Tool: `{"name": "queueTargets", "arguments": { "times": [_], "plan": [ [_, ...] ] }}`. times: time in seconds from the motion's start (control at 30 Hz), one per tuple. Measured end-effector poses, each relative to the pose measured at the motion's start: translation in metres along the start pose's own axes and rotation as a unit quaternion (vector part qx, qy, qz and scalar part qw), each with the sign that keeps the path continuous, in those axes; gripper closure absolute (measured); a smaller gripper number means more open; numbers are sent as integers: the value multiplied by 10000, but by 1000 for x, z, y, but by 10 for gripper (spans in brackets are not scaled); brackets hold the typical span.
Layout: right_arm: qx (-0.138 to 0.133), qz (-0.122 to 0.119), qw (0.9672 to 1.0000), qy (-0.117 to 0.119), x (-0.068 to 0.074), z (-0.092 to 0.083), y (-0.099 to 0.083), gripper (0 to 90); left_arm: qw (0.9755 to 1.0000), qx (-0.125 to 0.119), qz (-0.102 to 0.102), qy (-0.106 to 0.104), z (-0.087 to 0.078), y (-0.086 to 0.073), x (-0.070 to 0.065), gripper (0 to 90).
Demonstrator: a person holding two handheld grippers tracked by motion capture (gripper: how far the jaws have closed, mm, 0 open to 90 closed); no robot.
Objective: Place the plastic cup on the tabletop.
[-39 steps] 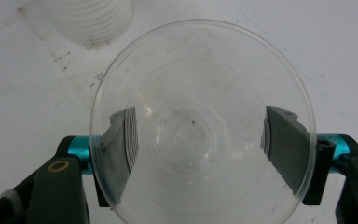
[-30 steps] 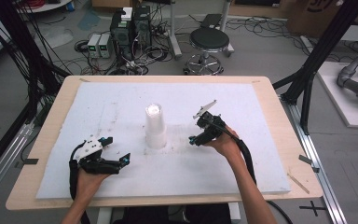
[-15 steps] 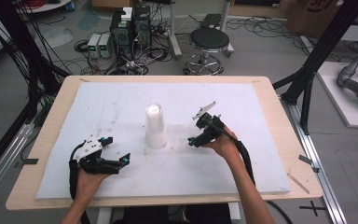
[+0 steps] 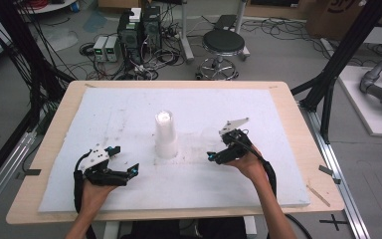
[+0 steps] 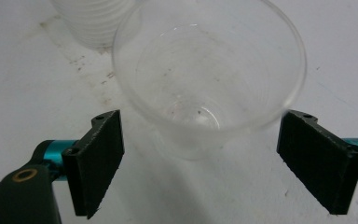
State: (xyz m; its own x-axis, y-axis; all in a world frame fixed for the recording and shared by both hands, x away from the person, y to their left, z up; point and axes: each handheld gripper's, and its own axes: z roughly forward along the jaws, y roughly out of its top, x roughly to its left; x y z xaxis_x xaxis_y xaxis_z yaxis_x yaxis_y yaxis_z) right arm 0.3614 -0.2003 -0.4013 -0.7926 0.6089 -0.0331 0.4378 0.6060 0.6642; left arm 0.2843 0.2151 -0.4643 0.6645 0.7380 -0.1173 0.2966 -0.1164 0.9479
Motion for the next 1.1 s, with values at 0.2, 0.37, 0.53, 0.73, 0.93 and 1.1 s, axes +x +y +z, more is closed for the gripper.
{"name": "queueTargets", "arguments": {
  "times": [0.2,0.37,0.53,0.73,0.93,1.1],
  "plan": [
    [-491,243,9983,-181,2,-15,-32,148,10000,11,-11,11,0,0,0,18],
    [-969,484,9936,-322,0,-26,-56,149,10000,6,-2,7,0,0,0,17],
    [-1267,628,9887,-502,-1,-37,-71,149,10000,-10,10,19,0,0,-1,17],
    [-1531,766,9819,-816,-2,-40,-85,149,9999,-101,65,41,-2,-1,-2,17],
    [-1666,845,9777,-960,-4,-35,-96,149,9999,-110,40,43,-3,-2,-2,17],
    [-1693,931,9767,-935,-5,-33,-102,150,9999,-85,70,37,-3,-2,-2,17]
  ]
}}
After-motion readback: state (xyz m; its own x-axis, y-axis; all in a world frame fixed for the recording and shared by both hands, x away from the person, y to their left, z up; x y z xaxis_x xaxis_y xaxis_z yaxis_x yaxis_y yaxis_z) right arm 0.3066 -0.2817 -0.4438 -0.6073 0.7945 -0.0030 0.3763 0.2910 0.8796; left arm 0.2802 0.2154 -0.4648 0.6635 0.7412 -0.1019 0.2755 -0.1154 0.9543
